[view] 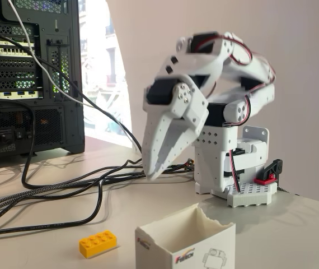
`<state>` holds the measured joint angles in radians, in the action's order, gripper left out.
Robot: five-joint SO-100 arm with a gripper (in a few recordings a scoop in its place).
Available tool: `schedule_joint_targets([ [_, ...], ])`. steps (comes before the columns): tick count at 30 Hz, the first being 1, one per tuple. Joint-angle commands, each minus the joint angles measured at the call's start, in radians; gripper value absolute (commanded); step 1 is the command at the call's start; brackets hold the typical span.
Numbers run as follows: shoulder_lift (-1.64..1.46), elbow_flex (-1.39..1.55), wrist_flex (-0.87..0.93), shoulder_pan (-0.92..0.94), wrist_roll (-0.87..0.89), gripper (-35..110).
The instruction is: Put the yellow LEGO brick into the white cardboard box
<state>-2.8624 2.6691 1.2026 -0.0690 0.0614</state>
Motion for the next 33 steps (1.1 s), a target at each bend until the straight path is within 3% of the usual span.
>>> schedule_joint_targets([
  [1,0.25,-0.281,-0.021,0.006,0.072,-9],
  [8,0.5,-0.324,-0.181,0.075,0.4,-8],
  [14,0.713,-0.331,-0.287,0.087,0.678,2],
  [23,0.785,-0.316,-0.328,0.081,0.77,12],
  [31,0.732,-0.256,-0.299,0.077,0.807,37],
  [33,0.727,-0.247,-0.299,0.077,0.825,35],
])
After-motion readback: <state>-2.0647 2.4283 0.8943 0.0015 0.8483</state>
